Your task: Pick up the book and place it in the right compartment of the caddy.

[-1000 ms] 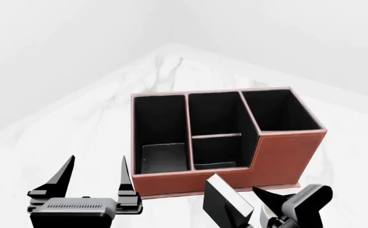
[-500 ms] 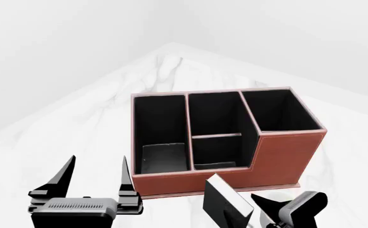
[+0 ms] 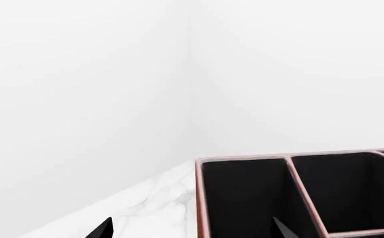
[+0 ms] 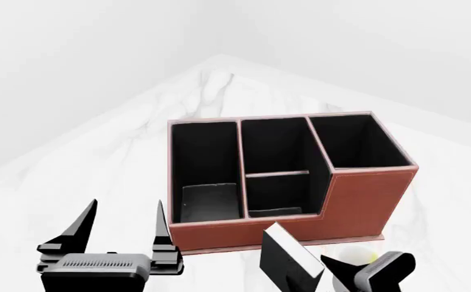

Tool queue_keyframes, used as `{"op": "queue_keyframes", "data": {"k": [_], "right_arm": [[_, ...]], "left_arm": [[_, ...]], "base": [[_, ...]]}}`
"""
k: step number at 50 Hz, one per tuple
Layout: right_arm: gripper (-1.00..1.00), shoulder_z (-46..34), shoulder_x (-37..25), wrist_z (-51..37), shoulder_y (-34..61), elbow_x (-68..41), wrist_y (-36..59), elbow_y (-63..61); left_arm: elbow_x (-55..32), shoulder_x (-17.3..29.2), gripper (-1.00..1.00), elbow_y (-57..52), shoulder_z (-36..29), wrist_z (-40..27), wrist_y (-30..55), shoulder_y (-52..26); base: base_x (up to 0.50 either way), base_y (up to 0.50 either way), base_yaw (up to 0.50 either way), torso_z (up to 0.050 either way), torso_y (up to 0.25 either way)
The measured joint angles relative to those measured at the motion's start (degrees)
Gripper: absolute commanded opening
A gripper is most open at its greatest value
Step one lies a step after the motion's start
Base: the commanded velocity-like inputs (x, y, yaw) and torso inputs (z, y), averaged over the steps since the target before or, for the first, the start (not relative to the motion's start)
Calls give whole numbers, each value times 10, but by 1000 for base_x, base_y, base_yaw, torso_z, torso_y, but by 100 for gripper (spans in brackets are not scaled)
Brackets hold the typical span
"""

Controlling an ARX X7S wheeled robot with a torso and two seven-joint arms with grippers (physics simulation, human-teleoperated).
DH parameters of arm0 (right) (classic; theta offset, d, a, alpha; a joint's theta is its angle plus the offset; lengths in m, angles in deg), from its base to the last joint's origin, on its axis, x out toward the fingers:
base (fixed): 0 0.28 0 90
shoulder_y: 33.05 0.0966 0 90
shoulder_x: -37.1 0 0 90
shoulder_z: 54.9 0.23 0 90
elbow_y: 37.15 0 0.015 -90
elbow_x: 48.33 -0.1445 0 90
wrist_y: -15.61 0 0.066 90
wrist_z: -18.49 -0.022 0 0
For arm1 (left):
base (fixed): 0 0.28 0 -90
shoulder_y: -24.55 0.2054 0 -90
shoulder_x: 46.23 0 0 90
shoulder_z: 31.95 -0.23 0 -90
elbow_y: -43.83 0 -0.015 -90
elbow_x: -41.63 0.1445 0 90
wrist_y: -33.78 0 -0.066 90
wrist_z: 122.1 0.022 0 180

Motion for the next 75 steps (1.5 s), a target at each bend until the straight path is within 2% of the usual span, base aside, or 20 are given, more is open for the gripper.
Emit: {"op": "queue_keyframes", "data": {"k": [2, 3, 25, 41, 57, 75], "right_arm": [[100, 0, 0, 0, 0, 0, -1, 1], [-100, 0, 0, 0, 0, 0, -1, 1], [-100, 1, -5, -3, -6, 1, -6, -2], [-100, 19, -33, -30, -26, -13, 5, -71], [-100, 74, -81, -119, 1, -72, 64, -189], [-100, 121, -129, -249, 133, -221, 174, -264]], "left_arm": [[0, 0, 100, 0, 0, 0, 0, 0], [0, 0, 100, 0, 0, -1, 0, 0], [-1, 3, 100, 1, -3, -4, -1, -1], [-2, 5, 100, 1, -5, -7, -1, -1], [-4, 6, 100, 3, -7, -9, -1, -3], [-8, 8, 100, 5, -8, -11, -1, -5]], "base": [[0, 0, 0, 0, 0], [0, 0, 0, 0, 0], [0, 0, 0, 0, 0], [0, 0, 0, 0, 1], [0, 0, 0, 0, 1], [0, 0, 0, 0, 1]]}}
